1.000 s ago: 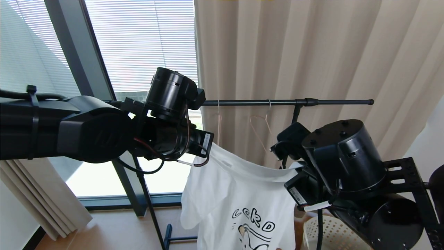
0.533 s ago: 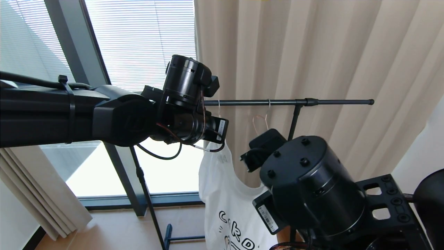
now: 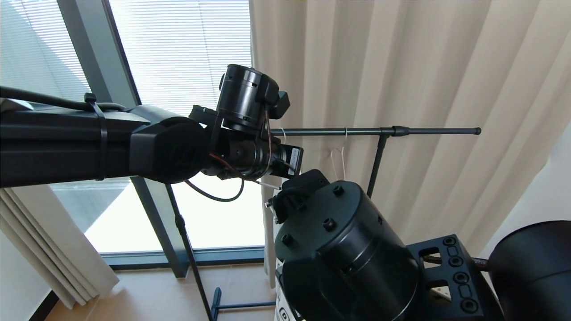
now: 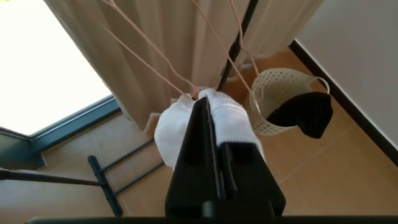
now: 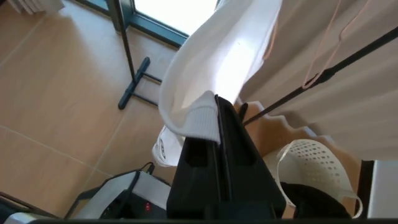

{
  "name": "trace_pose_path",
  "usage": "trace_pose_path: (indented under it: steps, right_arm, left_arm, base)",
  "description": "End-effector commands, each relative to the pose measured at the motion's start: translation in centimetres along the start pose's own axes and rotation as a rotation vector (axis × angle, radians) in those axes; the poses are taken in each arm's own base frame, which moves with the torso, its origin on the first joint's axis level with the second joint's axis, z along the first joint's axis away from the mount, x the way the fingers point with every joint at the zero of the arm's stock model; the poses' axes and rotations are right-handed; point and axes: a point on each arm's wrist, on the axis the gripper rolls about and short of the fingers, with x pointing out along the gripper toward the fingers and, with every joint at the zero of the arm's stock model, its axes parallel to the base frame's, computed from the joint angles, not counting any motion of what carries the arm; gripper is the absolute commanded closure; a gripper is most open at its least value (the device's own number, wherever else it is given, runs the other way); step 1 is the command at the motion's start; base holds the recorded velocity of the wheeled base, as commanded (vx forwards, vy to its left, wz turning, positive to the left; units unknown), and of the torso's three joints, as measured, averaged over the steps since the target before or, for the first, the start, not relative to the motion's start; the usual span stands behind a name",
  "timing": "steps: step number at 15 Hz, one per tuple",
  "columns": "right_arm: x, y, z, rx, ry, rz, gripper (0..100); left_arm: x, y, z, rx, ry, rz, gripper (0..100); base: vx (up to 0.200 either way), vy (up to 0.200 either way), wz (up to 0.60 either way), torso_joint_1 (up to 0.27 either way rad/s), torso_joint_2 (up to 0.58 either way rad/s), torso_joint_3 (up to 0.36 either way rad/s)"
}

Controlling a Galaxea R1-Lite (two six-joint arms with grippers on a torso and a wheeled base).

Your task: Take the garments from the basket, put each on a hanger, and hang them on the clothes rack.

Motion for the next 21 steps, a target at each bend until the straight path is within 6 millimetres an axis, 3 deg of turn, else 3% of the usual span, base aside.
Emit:
trace_pose_path:
  steps: [1, 3, 6, 9, 11, 14, 15, 17, 18, 21]
  right_arm:
    - [-0.8, -0.1, 0.7, 0.047, 0.014, 0.108, 100]
    - [-0.8, -0.7, 0.7, 0.047, 0.03, 0.116, 100]
    - [1.0, -4.4, 0.1, -0.041, 0.108, -0.018, 100]
    - [3.5, -8.5, 0.8, -0.03, 0.115, -0.235, 100]
    - [6.1, -9.8, 2.3, 0.057, 0.056, -0.294, 100]
    - [10.1, -9.0, 4.2, 0.189, -0.079, -0.296, 100]
    - [12.4, -8.7, 5.1, 0.286, -0.153, -0.315, 100]
    - [14.9, -7.7, 5.3, 0.353, -0.192, -0.343, 100]
    - [15.1, -7.6, 5.5, 0.37, -0.205, -0.35, 100]
    - [15.5, -7.3, 6.4, 0.437, -0.27, -0.339, 100]
  left_arm:
    - [-0.1, 0.0, 0.0, -0.001, 0.0, -0.008, 100]
    - [-0.1, 0.1, 0.1, -0.004, 0.0, -0.005, 100]
    - [-1.1, 1.3, 0.3, -0.014, -0.004, 0.034, 100]
    - [-3.8, 2.9, -0.3, -0.021, 0.085, 0.101, 100]
    - [-5.7, 3.1, -1.4, -0.009, 0.16, 0.138, 100]
    - [-7.1, 3.0, -4.2, 0.071, 0.282, 0.147, 100]
    - [-7.5, 1.7, -5.9, 0.107, 0.331, 0.117, 100]
    - [-7.4, 0.1, -8.2, 0.155, 0.406, 0.073, 100]
    - [-7.5, -0.3, -8.5, 0.162, 0.412, 0.059, 100]
    - [-7.8, -4.0, -9.6, 0.166, 0.433, -0.078, 100]
  base:
    - [0.0, 0.0, 0.0, 0.0, 0.0, 0.0]
    - [0.0, 0.0, 0.0, 0.0, 0.0, 0.0]
    - [0.0, 0.0, 0.0, 0.0, 0.0, 0.0]
    - [0.0, 0.0, 0.0, 0.0, 0.0, 0.0]
    - [0.0, 0.0, 0.0, 0.0, 0.0, 0.0]
    - [0.0, 0.0, 0.0, 0.0, 0.0, 0.0]
    - [0.0, 0.0, 0.0, 0.0, 0.0, 0.0]
    - [0.0, 0.0, 0.0, 0.0, 0.0, 0.0]
    - [0.0, 0.0, 0.0, 0.0, 0.0, 0.0]
    - [0.0, 0.0, 0.0, 0.0, 0.0, 0.0]
